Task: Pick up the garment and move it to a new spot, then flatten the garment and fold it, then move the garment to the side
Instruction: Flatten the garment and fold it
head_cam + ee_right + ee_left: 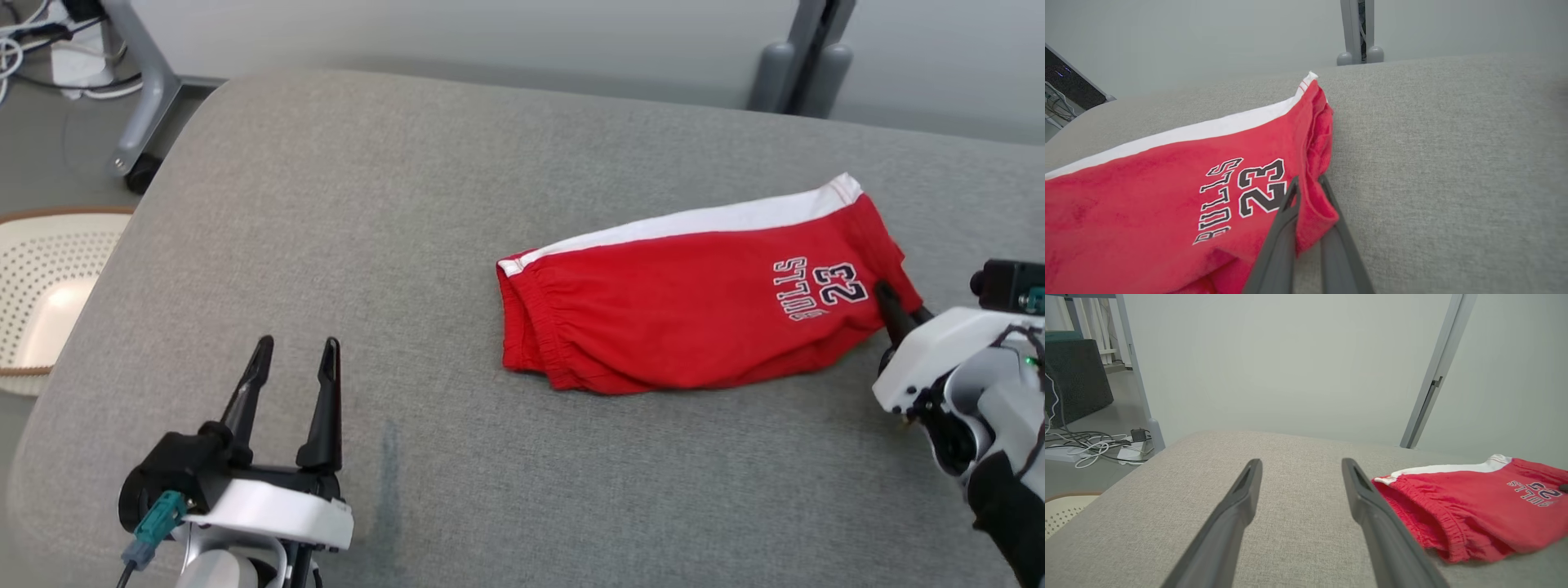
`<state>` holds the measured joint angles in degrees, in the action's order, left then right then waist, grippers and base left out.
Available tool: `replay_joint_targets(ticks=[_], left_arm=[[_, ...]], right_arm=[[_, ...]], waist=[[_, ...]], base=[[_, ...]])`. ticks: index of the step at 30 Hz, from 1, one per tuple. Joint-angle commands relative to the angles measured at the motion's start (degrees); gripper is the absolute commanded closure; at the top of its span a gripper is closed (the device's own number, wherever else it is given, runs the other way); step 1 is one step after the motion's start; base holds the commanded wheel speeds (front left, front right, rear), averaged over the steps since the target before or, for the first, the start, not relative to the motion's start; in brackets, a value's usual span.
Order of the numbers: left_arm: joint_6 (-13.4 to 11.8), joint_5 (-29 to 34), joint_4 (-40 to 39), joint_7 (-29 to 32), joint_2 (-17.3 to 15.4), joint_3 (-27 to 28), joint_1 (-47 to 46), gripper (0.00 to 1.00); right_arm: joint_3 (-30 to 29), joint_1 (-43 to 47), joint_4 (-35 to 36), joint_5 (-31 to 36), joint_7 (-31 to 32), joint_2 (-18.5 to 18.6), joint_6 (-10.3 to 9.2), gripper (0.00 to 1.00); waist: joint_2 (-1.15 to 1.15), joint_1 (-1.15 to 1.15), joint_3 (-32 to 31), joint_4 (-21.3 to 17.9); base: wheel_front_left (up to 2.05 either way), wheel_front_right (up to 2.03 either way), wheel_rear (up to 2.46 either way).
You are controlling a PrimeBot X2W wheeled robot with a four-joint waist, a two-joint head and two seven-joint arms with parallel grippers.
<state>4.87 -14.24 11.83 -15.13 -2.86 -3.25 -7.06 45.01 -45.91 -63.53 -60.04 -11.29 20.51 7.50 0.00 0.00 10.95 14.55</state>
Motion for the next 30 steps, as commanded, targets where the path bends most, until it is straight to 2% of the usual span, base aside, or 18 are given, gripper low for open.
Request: replay_joint_targets(ticks=[1,9,16,22,30], left_arm=[[0.2,0.3,0.2,0.0,-0.1,0.1,1.0,0.00],[1.0,1.3,0.5,0.0,-0.2,0.9,3.1,0.00],[1.6,1.9,0.2,0.0,-0.2,1.7,4.5,0.00],[1.7,2.2,-0.2,0.0,-0.2,1.8,5.4,0.00],[1.9,2.1,-0.5,0.0,-0.2,2.0,5.4,0.00]], right_arm=[[-0.2,1.8,1.0,-0.9,-0.8,0.8,0.00,1.00],[-1.6,11.8,8.8,-5.8,-3.2,4.7,0.00,1.00],[-3.6,18.4,11.7,-7.7,-3.7,8.9,0.00,1.00],[-4.3,19.1,12.6,-6.5,-4.0,8.6,0.01,1.00],[-4.5,16.3,18.2,-0.2,-4.0,6.3,0.01,1.00]], waist=[[0.00,0.00,-1.5,-1.5],[0.00,0.00,-4.6,-5.1],[0.00,0.00,-6.4,-7.2],[0.00,0.00,-7.7,-7.9],[0.00,0.00,-8.2,-7.7]], base=[[0.00,0.00,0.00],[0.00,0.00,0.00],[0.00,0.00,0.00],[0.00,0.00,0.00],[0.00,0.00,0.00]])
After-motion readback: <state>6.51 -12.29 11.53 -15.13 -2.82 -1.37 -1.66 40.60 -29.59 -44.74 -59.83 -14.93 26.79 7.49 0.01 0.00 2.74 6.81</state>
